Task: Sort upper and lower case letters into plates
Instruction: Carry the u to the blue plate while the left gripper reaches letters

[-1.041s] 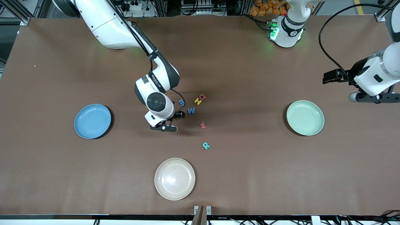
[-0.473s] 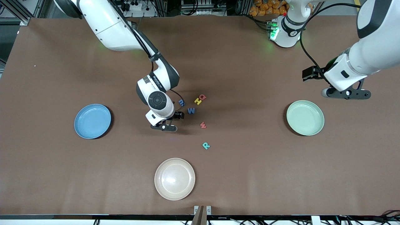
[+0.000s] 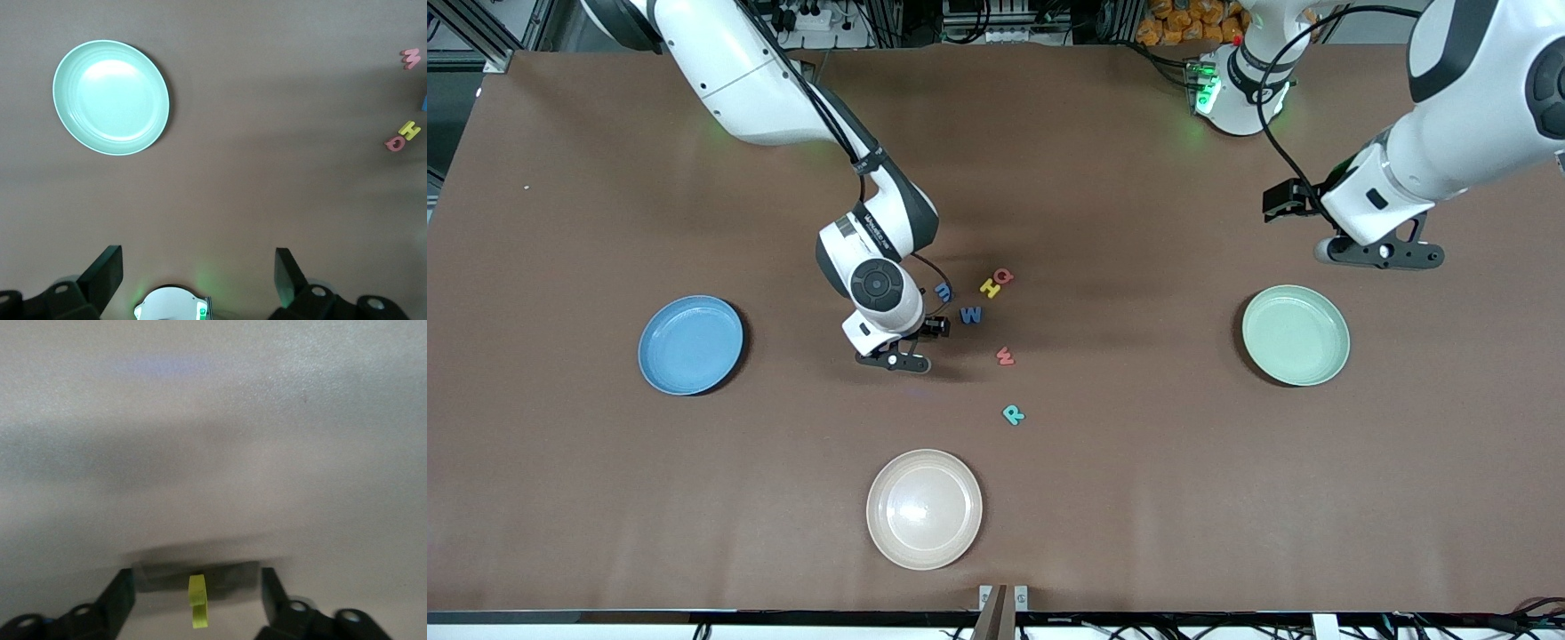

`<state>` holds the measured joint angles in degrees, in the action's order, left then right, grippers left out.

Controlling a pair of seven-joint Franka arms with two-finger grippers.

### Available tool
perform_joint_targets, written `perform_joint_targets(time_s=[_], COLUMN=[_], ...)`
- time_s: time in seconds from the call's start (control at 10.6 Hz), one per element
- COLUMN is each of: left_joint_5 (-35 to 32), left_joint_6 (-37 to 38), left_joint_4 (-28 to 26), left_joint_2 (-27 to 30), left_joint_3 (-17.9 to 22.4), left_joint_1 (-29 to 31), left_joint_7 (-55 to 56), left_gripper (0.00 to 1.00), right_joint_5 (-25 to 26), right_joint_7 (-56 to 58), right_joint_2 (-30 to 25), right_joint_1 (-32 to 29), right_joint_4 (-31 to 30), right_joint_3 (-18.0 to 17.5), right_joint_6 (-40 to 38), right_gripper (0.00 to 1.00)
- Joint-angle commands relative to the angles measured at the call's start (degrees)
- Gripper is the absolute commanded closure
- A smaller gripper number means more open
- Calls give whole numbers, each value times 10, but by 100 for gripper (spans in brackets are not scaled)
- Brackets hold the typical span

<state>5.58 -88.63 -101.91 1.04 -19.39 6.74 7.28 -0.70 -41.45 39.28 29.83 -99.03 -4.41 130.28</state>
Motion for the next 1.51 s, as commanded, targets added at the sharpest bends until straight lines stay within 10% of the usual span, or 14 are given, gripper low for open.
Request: perform_joint_targets(time_s=[0.0, 0.66, 1.42], left_joint_5=[15, 16, 8], left_joint_6=[-30, -124, -251], left_joint_4=[-32, -89, -87], left_joint_2=[17, 5, -81], left_joint_3=[-38, -134, -140], left_joint_1=[4, -1, -93], left_joint_7=[5, 5, 3], left_gripper=[0, 0, 0], right_joint_5=[12, 11, 2], right_joint_7=[-19, -20, 10], right_joint_2=[-5, -6, -14], right_joint_1=[4, -3, -59], right_joint_4=[-8, -8, 74], right_joint_3=[0, 0, -2], right_joint_6=[2, 0, -115], right_gripper=[55, 98, 100])
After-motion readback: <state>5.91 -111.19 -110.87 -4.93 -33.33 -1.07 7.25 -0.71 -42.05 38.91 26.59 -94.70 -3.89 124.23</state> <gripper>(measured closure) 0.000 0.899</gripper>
